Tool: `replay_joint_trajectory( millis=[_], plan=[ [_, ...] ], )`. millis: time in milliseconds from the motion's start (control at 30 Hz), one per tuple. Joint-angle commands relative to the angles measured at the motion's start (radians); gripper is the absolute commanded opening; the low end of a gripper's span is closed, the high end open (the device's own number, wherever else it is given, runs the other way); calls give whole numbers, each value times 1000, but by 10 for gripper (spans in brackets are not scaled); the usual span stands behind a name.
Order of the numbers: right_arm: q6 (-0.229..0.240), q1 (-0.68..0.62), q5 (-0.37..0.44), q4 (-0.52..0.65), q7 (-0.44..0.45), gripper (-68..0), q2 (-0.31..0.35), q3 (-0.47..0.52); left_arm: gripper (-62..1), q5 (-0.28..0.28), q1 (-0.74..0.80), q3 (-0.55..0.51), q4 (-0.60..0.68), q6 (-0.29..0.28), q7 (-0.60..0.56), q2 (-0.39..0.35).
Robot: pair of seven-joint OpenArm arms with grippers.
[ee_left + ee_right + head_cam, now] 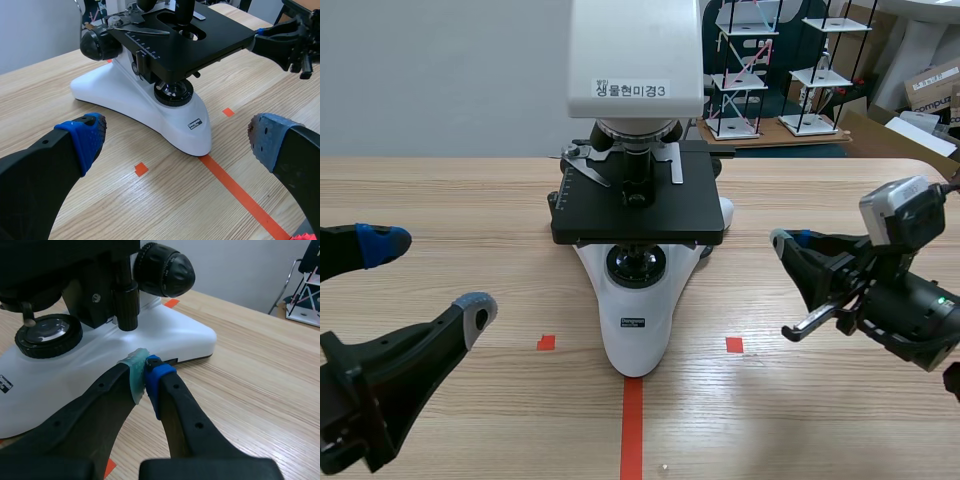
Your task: Point at the stage knob
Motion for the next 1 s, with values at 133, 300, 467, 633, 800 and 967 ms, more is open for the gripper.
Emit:
replay_joint_trajectory(
  millis=[133, 300, 467, 633, 800, 967],
  plan=[
    [3, 59, 10, -29, 23, -665, -25, -31, -11, -6, 2, -8, 13, -2, -14, 2],
    [3, 93, 10, -57, 34, -665, -36, -66, -11, -6, 2, -8, 13, -2, -14, 2],
    [3, 103, 10, -60, 35, -665, -36, -83, -11, -6, 2, -8, 13, -2, -14, 2],
    [3, 105, 10, -60, 37, -665, -36, -83, -11, -6, 2, -8, 13, -2, -14, 2],
    [3, 105, 10, -60, 37, -665, -36, -83, -11, -6, 2, -8, 13, -2, -14, 2],
    [3, 105, 10, -60, 37, -665, -36, -83, -11, -6, 2, -8, 13, -2, -14, 2]
  ],
)
